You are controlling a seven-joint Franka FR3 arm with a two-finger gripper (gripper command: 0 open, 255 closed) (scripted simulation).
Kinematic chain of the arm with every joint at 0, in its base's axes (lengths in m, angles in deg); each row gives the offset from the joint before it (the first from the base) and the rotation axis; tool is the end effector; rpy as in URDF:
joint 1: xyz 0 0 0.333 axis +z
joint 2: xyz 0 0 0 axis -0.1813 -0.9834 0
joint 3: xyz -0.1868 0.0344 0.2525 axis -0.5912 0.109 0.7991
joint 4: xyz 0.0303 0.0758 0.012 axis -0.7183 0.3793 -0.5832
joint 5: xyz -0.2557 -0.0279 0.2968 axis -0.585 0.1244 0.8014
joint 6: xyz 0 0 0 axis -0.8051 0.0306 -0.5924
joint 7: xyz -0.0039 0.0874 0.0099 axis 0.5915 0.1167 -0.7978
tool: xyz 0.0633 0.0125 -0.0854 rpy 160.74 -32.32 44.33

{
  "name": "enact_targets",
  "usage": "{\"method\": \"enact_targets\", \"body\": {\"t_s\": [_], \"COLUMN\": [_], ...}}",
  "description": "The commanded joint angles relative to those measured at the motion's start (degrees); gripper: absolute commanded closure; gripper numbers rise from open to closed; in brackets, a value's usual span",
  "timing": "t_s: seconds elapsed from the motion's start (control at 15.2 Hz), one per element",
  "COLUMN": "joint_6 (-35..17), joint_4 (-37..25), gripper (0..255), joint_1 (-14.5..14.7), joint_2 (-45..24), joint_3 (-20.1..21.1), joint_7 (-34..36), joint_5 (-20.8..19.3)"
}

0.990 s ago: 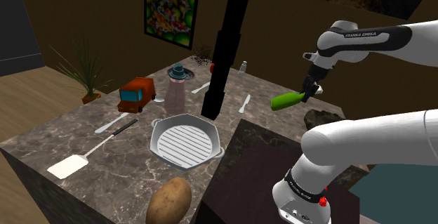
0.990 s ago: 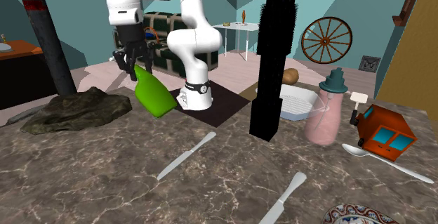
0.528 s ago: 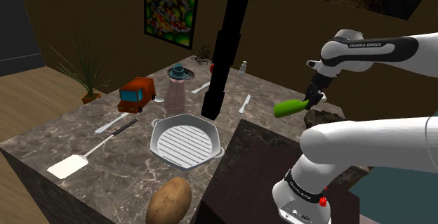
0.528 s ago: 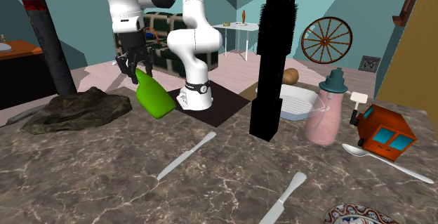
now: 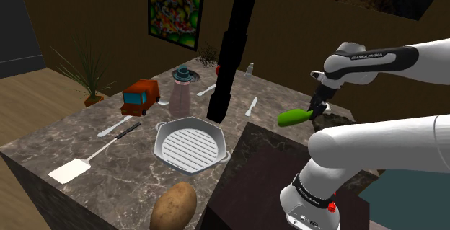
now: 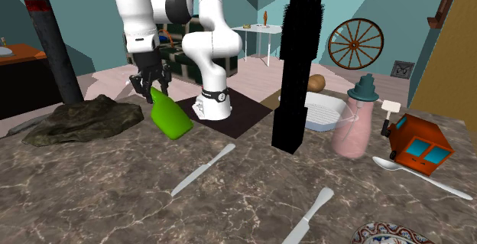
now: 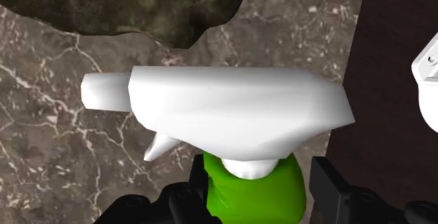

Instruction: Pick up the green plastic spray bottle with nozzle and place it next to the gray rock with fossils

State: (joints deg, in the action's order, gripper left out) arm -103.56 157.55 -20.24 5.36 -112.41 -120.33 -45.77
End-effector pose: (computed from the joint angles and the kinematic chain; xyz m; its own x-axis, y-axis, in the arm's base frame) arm 0.1299 -0.3066 0.3773 0.9248 0.3800 0.0196 0.3805 -0.9237 -0.0438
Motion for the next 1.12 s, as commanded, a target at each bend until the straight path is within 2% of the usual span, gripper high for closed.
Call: {"method": "enact_targets", "body": {"t_s": [0.0,0.79,1.06], "joint_6": [-2.11,-15.32,-16.19], "joint_4": [0.92,5.42,5.62], "gripper": [255,255,255], "joint_1": [0.11,1.41,1.57], "joint_2": [-1.16,-9.89,-10.56], "joint_3": [-0.85,-6.38,-6.75], "joint_7": [0.00,-0.31,-0.37], "joint_5": [-0.49,-3.00,-3.07]}}
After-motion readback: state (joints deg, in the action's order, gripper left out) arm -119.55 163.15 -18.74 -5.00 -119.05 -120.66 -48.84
